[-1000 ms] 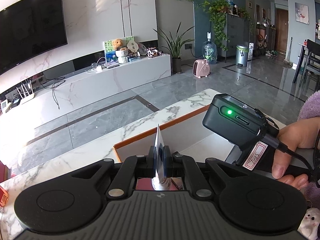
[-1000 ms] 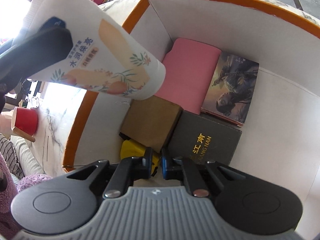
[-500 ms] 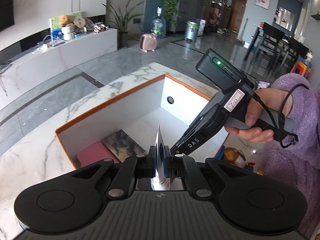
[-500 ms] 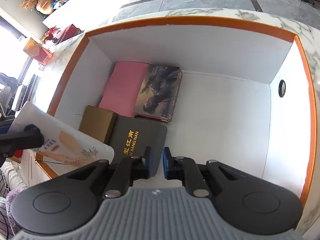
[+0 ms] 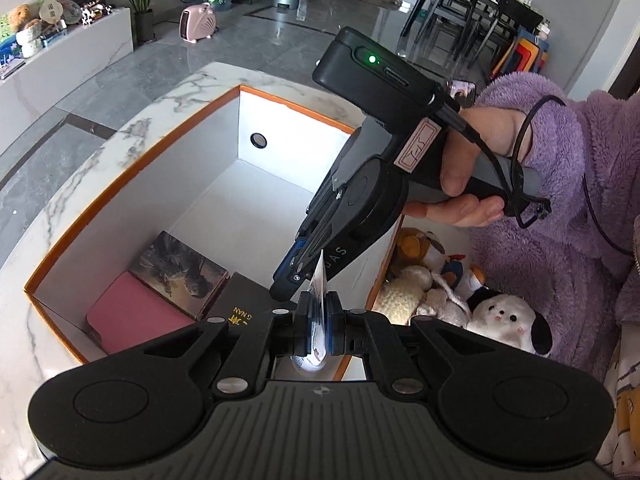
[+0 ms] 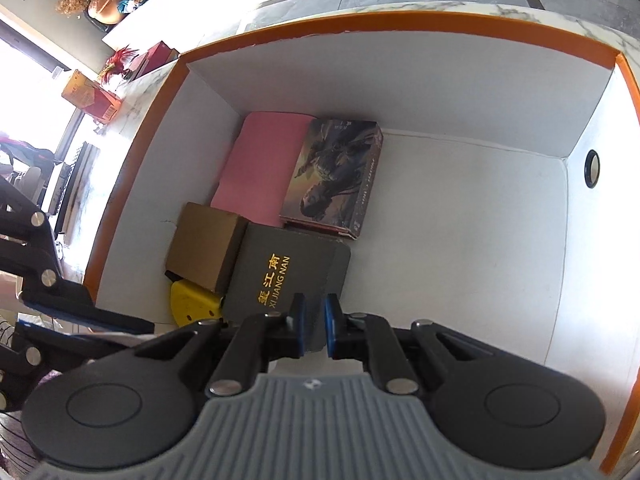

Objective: Organize objects
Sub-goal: 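Lower the Vaseline tube into the orange box with the left gripper and open, then move both grippers out of the orange box toward the plush toys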

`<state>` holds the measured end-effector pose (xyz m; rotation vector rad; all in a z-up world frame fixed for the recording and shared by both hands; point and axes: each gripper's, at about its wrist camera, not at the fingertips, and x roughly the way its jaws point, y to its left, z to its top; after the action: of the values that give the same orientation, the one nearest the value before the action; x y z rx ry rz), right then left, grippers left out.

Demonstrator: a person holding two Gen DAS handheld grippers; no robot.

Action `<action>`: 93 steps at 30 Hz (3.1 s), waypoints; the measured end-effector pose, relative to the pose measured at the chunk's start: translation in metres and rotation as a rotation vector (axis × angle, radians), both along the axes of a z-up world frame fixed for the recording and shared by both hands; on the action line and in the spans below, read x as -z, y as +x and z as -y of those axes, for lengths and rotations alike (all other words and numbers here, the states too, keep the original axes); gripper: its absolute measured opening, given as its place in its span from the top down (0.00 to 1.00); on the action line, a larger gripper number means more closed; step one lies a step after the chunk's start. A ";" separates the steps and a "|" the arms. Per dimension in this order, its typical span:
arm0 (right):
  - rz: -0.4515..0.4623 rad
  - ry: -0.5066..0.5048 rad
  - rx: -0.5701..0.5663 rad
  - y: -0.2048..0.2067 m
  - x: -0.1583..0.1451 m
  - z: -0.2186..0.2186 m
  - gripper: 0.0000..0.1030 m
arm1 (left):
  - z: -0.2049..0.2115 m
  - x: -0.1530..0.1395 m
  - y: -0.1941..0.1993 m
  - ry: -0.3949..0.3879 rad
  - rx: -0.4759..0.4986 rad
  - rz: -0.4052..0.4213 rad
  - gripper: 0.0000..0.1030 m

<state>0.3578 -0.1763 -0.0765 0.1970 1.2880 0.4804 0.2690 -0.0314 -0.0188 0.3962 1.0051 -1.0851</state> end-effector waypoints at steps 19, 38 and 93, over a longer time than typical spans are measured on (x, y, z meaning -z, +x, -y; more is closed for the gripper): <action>-0.081 0.029 -0.069 -0.012 0.007 -0.019 0.95 | 0.007 0.007 -0.011 0.079 -0.012 0.044 0.83; 0.252 0.061 0.036 -0.093 -0.065 -0.003 0.86 | -0.022 -0.066 -0.097 -0.196 -0.377 0.256 0.58; 0.248 -0.084 0.169 -0.272 -0.025 0.034 0.47 | 0.111 0.055 -0.241 0.206 -0.180 0.388 0.32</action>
<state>0.0854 -0.2105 -0.0516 0.1687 1.0370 0.2955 0.0283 -0.1422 -0.0736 0.6440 0.7892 -0.7090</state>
